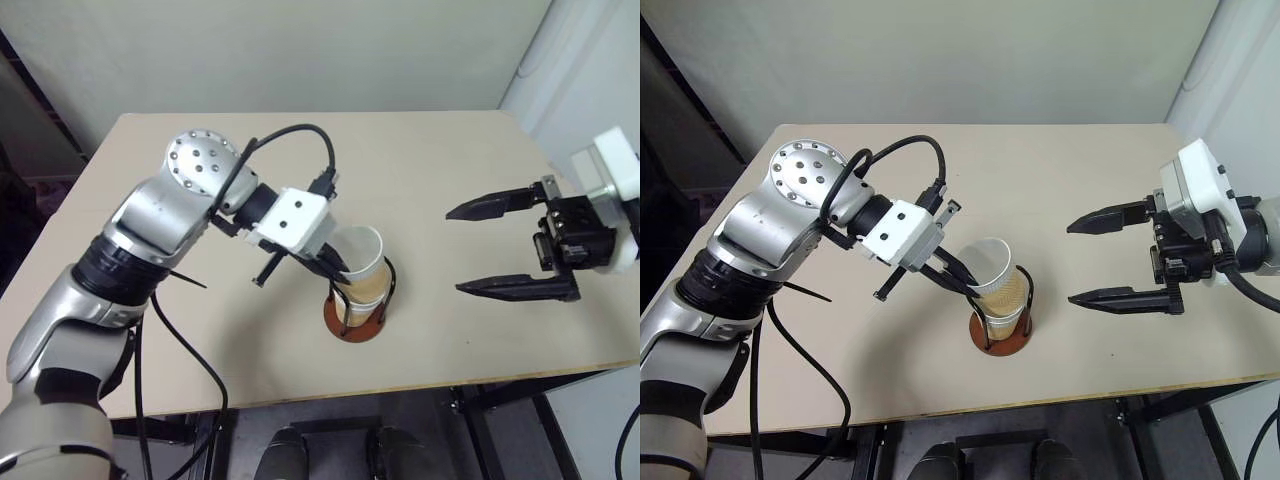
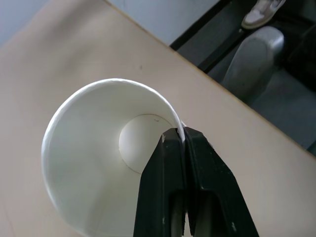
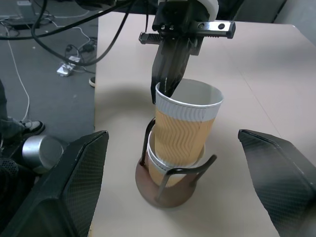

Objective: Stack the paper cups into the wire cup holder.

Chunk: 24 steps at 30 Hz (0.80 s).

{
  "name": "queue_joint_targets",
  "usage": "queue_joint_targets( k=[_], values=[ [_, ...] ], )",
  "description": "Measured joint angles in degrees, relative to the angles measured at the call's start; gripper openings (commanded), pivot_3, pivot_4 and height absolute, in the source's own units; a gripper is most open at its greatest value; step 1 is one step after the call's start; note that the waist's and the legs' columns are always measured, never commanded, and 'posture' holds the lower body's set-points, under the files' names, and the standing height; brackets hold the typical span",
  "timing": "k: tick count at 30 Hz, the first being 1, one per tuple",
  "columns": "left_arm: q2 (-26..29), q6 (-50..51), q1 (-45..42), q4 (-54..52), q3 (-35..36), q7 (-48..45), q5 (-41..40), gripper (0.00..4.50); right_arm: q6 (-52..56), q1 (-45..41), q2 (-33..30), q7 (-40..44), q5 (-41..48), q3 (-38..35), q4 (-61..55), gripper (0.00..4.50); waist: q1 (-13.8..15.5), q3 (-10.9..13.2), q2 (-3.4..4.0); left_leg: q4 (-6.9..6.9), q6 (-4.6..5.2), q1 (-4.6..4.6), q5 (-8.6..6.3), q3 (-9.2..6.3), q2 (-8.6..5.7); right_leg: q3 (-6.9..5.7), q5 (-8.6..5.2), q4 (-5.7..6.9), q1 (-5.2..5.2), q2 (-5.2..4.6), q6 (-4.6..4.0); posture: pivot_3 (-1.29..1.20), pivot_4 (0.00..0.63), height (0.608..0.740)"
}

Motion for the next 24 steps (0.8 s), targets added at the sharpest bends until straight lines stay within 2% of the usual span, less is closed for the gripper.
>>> queue_joint_targets(
  k=[2,11,14,17,19,22,24],
  values=[
    [-0.5,0.1,0.0,0.7,0.0,0.0,0.3,0.65,-0.1,0.0,-0.2,-0.1,0.0,0.0,0.0,4.38,0.0,0.0,0.0,0.0,0.0,0.0,0.0,0.0,-0.01,0.0,0.0,0.0,0.01,-0.02,0.02,0.0,0.15,0.74],
    [-1.3,0.4,-0.2,0.9,0.7,0.0,2.2,3.66,-2.2,-1.7,0.5,0.5,-0.4,2.8,1.4,4.38,0.0,0.0,0.0,0.02,0.04,0.0,-0.03,0.0,-0.03,0.01,-0.03,0.0,0.01,-0.02,0.07,0.0,0.15,0.74],
    [-1.1,2.5,0.4,0.8,3.0,0.9,2.7,3.66,-4.3,-4.0,1.8,2.0,-3.0,6.8,4.5,4.38,0.0,0.0,0.0,0.04,0.05,0.0,-0.03,0.0,-0.03,0.02,0.0,0.0,0.02,-0.03,0.12,0.0,0.15,0.74],
    [2.2,8.0,3.6,0.9,9.3,4.3,1.9,3.66,-7.1,-5.9,3.6,3.7,-8.0,12.0,11.6,4.38,-0.5,0.0,0.02,0.03,0.12,0.09,-0.07,-0.13,0.01,0.1,0.05,0.02,0.0,-0.03,0.15,0.0,0.15,0.74],
    [7.6,11.9,10.8,-0.5,15.7,5.3,-0.4,3.66,-8.8,-6.5,4.6,5.5,-10.2,13.8,16.8,4.38,-0.9,-0.1,0.16,-0.05,0.36,0.19,-0.21,-0.26,0.08,0.22,0.08,0.08,-0.13,-0.03,0.1,0.0,0.15,0.74],
    [16.0,18.5,26.5,-1.1,27.5,5.5,-4.4,3.66,-11.6,-6.0,4.1,9.3,-13.2,14.0,25.7,4.38,-1.1,-0.1,0.23,-0.15,0.24,0.13,-0.29,-0.29,0.13,0.3,0.03,0.1,-0.33,0.06,0.03,0.0,0.15,0.74],
    [18.5,22.6,36.0,-1.7,35.1,5.5,-7.2,3.66,-12.5,-5.2,2.7,11.7,-14.3,13.6,31.3,4.38,-0.7,-0.1,0.22,-0.15,0.01,0.1,-0.33,-0.4,0.3,0.33,-0.12,0.12,-0.39,0.0,-0.1,0.0,0.15,0.74]
  ],
)
